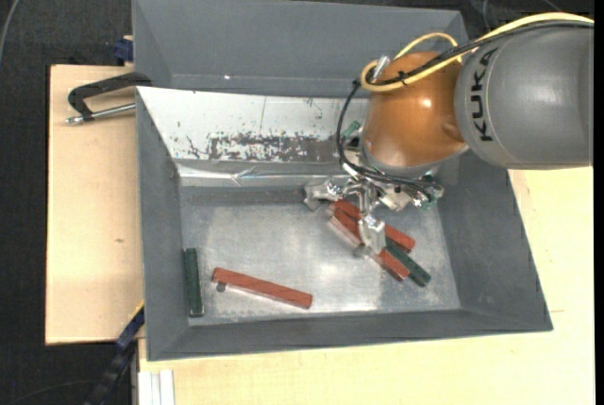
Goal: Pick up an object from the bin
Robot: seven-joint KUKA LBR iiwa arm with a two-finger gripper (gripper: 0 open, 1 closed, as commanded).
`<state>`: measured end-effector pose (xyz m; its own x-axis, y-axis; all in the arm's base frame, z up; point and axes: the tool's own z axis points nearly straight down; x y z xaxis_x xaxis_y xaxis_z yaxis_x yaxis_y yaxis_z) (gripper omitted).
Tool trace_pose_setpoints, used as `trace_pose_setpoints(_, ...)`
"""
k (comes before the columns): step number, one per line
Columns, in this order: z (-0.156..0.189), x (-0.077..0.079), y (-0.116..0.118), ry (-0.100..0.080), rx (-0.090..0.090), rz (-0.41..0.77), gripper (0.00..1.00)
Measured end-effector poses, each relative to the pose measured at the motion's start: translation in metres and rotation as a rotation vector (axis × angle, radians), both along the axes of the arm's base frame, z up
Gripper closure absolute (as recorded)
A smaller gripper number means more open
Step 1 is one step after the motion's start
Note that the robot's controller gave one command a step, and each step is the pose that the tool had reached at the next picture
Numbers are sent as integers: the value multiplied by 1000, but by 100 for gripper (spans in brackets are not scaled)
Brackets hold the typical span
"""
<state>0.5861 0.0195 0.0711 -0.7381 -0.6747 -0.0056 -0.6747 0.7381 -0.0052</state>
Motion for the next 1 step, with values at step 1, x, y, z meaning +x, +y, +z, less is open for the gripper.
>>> trace_pose_setpoints(1, 98, -7, -80, 0, 1, 39, 0)
